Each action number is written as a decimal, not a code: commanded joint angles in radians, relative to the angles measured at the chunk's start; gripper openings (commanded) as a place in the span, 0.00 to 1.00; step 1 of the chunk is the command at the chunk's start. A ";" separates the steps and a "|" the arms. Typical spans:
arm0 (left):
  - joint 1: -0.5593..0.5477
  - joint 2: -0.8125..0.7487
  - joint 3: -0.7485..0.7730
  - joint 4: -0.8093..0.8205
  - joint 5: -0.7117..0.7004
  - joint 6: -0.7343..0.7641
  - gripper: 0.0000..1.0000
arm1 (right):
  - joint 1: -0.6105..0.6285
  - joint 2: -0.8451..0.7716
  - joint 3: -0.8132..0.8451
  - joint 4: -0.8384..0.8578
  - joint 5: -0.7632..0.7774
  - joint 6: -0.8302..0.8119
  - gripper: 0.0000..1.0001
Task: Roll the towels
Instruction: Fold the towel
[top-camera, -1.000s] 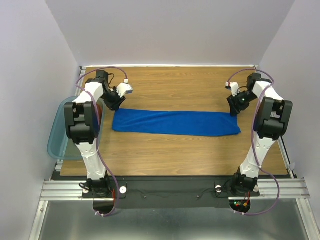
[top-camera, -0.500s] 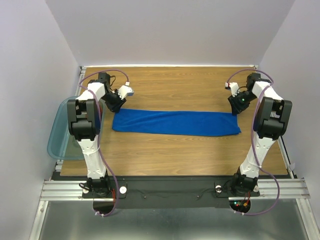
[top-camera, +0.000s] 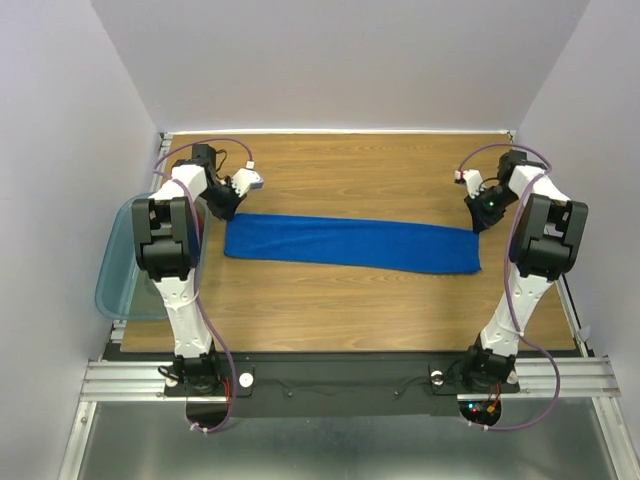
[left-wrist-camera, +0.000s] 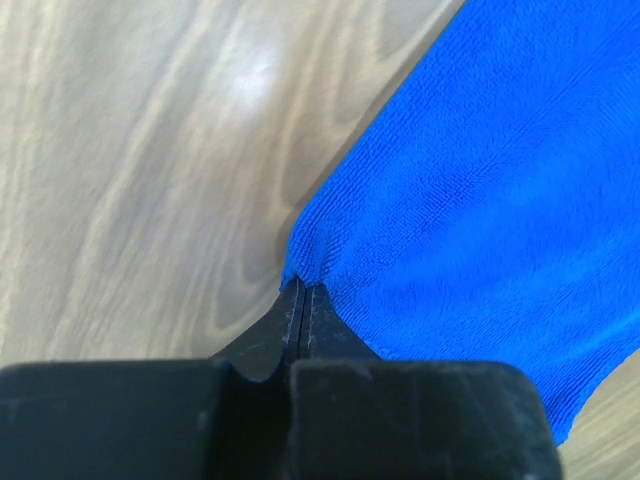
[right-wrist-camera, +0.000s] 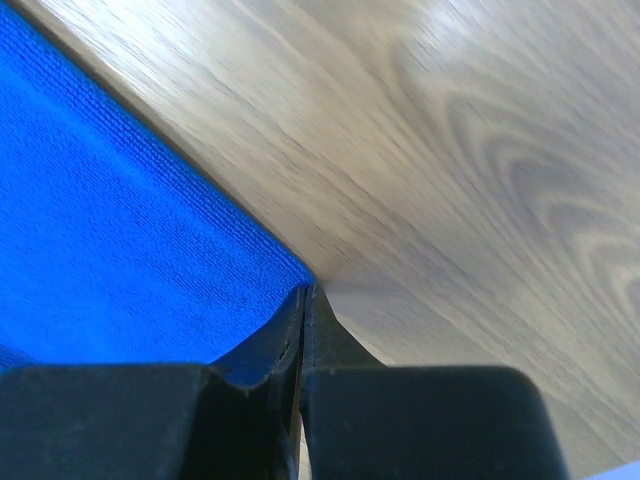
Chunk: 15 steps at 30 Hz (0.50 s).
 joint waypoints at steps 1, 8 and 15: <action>0.029 -0.003 0.038 0.030 -0.027 -0.021 0.00 | -0.050 -0.004 0.030 0.018 0.045 -0.030 0.01; -0.009 0.036 0.107 0.040 -0.016 -0.061 0.00 | -0.035 0.041 0.050 0.020 -0.021 0.012 0.01; -0.027 0.066 0.162 0.134 -0.052 -0.142 0.03 | -0.035 0.058 0.097 0.072 -0.013 0.085 0.01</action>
